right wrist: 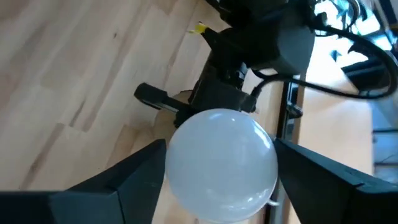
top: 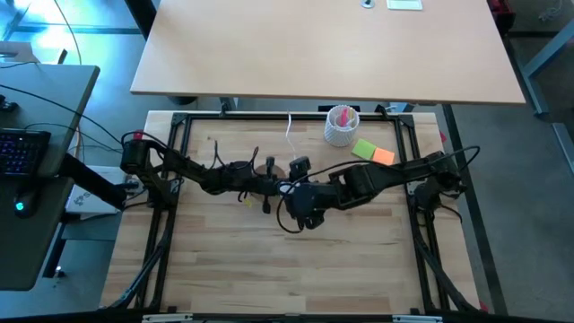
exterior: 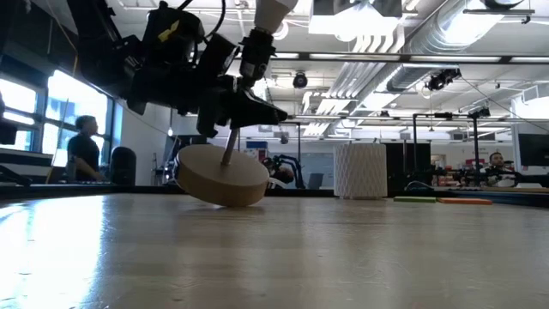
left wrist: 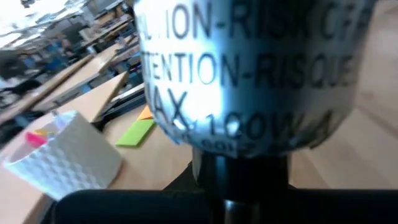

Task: Screw lightbulb
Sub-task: Insert the white lightbulb into the desk lamp

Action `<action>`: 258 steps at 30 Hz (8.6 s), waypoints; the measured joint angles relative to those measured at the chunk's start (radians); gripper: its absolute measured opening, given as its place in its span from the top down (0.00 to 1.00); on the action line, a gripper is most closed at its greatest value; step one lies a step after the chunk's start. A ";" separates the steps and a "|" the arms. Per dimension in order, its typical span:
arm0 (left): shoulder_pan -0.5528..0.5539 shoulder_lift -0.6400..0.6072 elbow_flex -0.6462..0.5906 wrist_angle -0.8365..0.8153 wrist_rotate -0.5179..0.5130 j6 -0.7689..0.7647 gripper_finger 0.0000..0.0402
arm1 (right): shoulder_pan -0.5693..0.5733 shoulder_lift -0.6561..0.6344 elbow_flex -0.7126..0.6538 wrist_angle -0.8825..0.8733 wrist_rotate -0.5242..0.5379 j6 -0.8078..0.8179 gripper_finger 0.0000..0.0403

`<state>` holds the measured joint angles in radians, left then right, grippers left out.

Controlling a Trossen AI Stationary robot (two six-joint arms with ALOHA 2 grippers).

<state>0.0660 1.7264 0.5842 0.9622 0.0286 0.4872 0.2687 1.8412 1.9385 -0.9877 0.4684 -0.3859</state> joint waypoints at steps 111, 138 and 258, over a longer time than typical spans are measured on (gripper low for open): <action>-0.088 -0.299 0.002 -0.207 -0.251 -0.119 0.67 | -0.018 0.008 -0.004 0.066 0.291 0.908 0.35; -0.103 -0.183 0.003 0.009 -0.312 -0.227 0.67 | -0.021 0.007 -0.005 0.086 0.352 1.094 0.28; -0.088 -0.187 0.002 -0.022 -0.218 -0.374 0.67 | -0.099 -0.381 -0.821 1.123 0.140 0.554 0.35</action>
<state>-0.0219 1.5391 0.5861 0.9404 -0.1895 0.1132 0.1699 1.4601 1.1170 0.1356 0.6080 0.1682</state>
